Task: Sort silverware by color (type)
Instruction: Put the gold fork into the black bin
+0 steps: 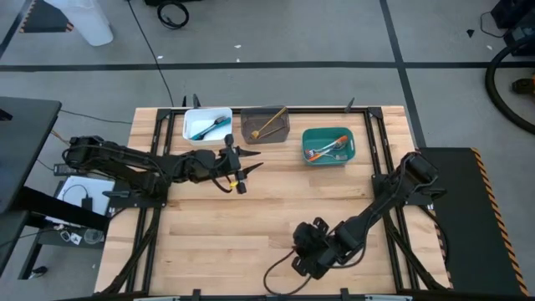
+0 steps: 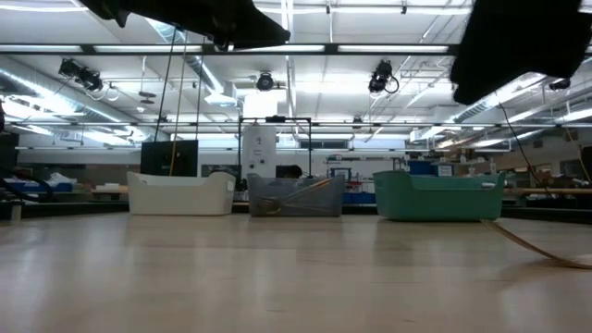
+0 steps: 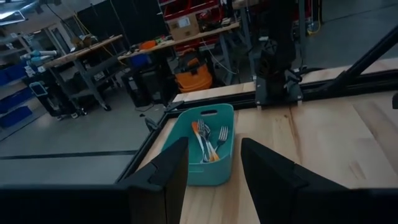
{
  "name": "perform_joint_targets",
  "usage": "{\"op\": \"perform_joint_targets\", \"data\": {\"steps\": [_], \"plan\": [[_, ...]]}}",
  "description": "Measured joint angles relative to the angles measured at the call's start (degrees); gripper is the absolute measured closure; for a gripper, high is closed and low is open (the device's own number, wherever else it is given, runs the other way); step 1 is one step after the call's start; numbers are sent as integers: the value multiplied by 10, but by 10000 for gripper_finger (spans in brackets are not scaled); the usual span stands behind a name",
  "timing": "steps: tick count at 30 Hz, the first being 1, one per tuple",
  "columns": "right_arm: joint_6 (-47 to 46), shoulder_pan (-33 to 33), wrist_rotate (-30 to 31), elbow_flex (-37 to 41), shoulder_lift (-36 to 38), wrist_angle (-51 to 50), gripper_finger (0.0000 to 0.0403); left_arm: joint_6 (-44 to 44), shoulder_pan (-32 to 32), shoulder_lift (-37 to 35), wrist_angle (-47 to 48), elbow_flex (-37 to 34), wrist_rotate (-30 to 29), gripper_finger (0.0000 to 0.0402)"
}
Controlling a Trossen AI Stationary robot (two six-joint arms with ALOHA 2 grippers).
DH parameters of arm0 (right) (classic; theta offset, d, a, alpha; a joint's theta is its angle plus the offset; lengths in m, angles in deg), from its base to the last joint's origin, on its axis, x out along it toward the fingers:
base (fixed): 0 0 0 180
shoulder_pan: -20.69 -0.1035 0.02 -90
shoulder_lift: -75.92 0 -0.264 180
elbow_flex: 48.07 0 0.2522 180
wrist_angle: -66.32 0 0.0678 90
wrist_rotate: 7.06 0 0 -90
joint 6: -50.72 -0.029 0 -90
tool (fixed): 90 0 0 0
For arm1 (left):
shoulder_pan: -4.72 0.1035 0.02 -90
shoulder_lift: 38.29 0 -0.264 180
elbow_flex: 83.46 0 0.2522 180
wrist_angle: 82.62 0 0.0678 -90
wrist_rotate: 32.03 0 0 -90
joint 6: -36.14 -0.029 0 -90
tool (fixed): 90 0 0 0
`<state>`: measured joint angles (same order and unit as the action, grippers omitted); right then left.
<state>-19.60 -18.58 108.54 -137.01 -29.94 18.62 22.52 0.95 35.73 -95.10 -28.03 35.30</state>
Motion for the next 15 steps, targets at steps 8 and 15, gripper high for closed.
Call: {"op": "perform_joint_targets", "data": {"steps": [8,15], "plan": [[-2,-30,63,0,0,-24,300,41,-13,0,38,0,19,246],[-14,-56,66,26,0,-37,300,56,-29,0,78,0,19,246]]}}
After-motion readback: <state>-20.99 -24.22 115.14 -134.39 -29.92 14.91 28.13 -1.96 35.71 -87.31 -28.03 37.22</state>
